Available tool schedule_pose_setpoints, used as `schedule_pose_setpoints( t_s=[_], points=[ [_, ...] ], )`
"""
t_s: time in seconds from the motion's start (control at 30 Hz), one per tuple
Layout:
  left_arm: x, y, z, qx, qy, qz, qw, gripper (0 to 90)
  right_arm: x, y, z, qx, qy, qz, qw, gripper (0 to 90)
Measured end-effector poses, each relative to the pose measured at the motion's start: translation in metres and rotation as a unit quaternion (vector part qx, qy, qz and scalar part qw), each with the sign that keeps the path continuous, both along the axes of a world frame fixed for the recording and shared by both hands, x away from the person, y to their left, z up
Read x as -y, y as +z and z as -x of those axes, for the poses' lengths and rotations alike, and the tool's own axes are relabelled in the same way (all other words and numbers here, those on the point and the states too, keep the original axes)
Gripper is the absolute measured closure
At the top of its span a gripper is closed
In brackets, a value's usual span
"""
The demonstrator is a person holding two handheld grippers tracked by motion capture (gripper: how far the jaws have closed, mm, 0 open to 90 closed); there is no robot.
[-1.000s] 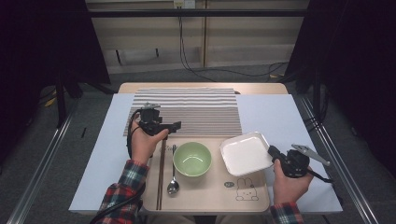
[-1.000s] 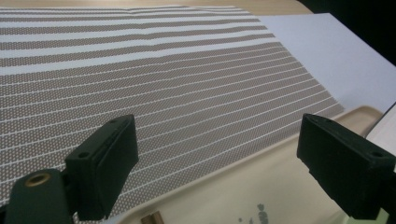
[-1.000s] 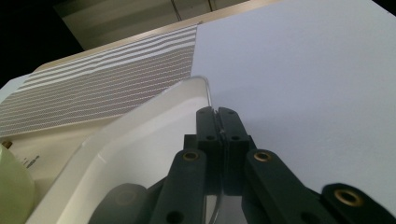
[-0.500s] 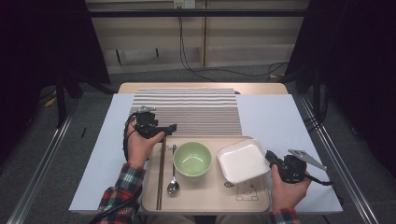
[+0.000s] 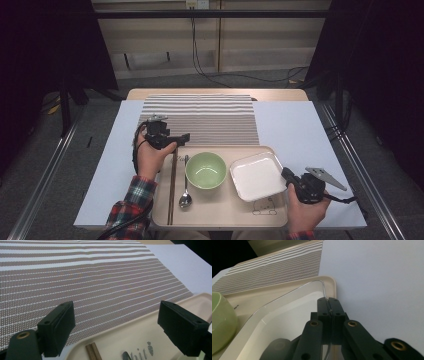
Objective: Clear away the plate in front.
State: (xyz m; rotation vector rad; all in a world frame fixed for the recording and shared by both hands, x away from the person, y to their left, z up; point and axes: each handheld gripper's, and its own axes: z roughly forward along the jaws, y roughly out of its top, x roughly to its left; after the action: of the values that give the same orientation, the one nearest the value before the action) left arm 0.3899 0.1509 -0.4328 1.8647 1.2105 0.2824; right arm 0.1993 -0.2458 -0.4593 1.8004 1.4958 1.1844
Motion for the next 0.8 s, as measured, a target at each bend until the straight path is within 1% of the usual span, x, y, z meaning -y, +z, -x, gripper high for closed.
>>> schedule_pose_setpoints(
  t_s=[0.03,0.1,0.13,0.2,0.3,0.33,0.4,0.5,0.57,0.63,0.73,0.8],
  points=[
    [-0.0004,-0.0001,-0.0002,0.0,-0.001,-0.002,1.0,14.2,-0.0002,-0.0005,0.0004,0.0,0.0,0.001,1.0,89.6],
    [-0.0008,-0.0007,-0.0004,-0.002,-0.001,0.0,1.0,14.3,-0.0011,-0.0011,0.0009,0.0,-0.001,0.001,1.0,89.6],
    [-0.0013,-0.0011,-0.0005,-0.003,-0.001,-0.004,1.0,14.4,-0.0018,-0.0011,0.0013,-0.002,-0.002,-0.001,1.0,89.6],
    [-0.0016,-0.0021,-0.001,-0.004,0.0,0.001,1.0,14.5,-0.0021,-0.0021,0.0012,-0.003,0.0,0.002,1.0,89.6],
    [-0.0021,-0.0032,-0.0015,-0.005,0.0,-0.001,1.0,14.5,-0.0037,-0.0032,0.0011,-0.007,0.004,0.001,1.0,89.6],
    [-0.0023,-0.0035,-0.0016,-0.006,-0.001,-0.004,1.0,14.5,-0.0039,-0.0037,0.0013,-0.011,0.004,0.005,0.9999,89.6],
    [-0.0017,-0.0051,-0.0022,-0.008,0.001,0.0,1.0,14.5,-0.005,-0.0051,0.001,-0.015,0.008,0.006,0.9998,89.6],
    [-0.0012,-0.0064,-0.003,-0.009,0.001,-0.005,0.9999,14.6,-0.007,-0.0065,0.0007,-0.017,0.01,0.001,0.9998,89.6],
    [-0.0012,-0.0065,-0.0034,-0.012,-0.001,-0.003,0.9999,14.6,-0.0075,-0.007,0.0006,-0.018,0.012,0.003,0.9998,89.6],
    [-0.0013,-0.0064,-0.0038,-0.011,-0.003,-0.005,0.9999,14.7,-0.0088,-0.0075,0.0008,-0.02,0.012,-0.003,0.9997,89.5],
    [-0.0011,-0.007,-0.0042,-0.011,-0.002,-0.004,0.9999,14.8,-0.009,-0.0084,0.001,-0.02,0.012,-0.001,0.9997,89.6],
    [-0.0012,-0.0081,-0.0044,-0.012,0.001,-0.003,0.9999,14.8,-0.0095,-0.0083,0.0012,-0.021,0.016,-0.004,0.9996,89.6]
  ],
)
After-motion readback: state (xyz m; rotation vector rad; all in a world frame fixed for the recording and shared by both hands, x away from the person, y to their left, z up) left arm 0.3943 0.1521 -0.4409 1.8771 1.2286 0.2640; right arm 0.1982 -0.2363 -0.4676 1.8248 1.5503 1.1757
